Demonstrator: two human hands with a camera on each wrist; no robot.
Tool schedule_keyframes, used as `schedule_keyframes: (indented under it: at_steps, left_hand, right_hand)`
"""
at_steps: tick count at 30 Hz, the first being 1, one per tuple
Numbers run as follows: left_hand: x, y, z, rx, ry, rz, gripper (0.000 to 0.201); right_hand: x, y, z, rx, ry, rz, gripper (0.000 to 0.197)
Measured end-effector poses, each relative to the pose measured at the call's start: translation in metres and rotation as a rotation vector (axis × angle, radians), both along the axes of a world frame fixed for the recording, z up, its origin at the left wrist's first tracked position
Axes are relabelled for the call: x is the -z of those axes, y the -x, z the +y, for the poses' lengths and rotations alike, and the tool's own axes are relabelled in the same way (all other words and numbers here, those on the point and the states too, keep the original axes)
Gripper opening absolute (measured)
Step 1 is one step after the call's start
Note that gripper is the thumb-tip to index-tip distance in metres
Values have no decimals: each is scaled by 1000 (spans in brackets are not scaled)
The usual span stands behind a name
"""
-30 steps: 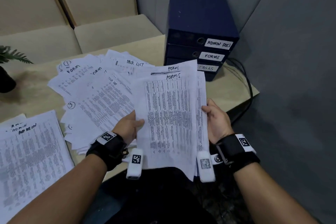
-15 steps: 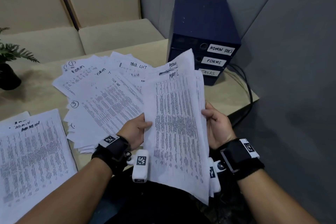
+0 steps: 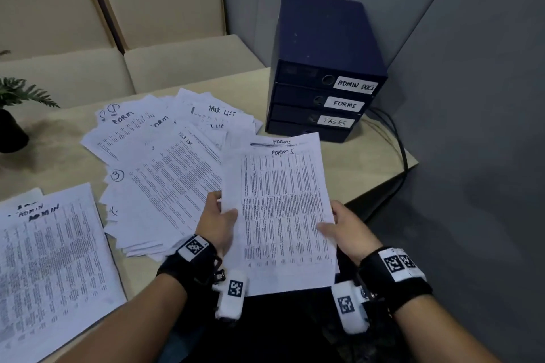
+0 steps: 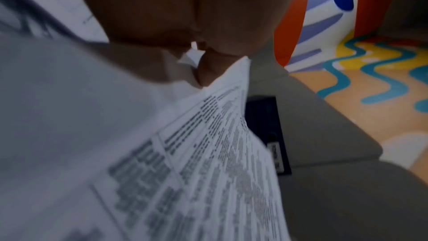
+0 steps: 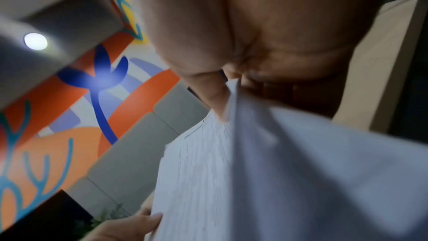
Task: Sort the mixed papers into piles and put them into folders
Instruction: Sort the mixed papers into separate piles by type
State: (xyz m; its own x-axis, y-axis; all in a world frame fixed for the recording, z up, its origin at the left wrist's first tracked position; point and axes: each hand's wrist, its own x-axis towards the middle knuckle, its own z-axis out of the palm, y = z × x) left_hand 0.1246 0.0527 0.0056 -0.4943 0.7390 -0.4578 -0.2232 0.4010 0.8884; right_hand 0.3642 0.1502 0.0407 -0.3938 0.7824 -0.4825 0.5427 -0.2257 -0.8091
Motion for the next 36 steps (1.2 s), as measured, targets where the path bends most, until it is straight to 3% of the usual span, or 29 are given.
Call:
schedule_keyframes:
  at_steps: [4,5,9,13,16,20,22,25,27,29,36]
  left_hand:
    - [10,-15,15,154,4,155,86]
    - [12,-19,22,230,9,187,86]
    - [15,-37,59,502,72,176,53]
    - [14,-42,92,598,175,251,54]
    - [18,-42,103,550,246,249,49]
    - [22,-39,97,396,257,214,47]
    - [24,-35,90,313,258,181,45]
    - [25,-28,83,228,248,177,36]
    - [23,-24,82,179,227,176,34]
    - [20,-19,83,141,215,183,33]
    - [15,-2,69,85,185,221,28]
  right_hand:
    - [4,-10,43,-30,-168,-282,29]
    - [3,-13,60,-66,-198,-334,28]
    - [4,-16,137,-254,-289,-543,28]
    - [13,-2,201,-317,-333,-589,44]
    - [31,10,234,-379,-332,-591,59]
    - [60,21,253,-428,-384,-779,52]
    - [71,21,250,-419,-508,-916,56]
    - [79,17,233,-478,-726,-853,56]
    - [87,13,220,-655,-665,-741,52]
    - [93,6,207,-775,-535,-741,53]
    - [88,-2,202,-708,-433,-770,46]
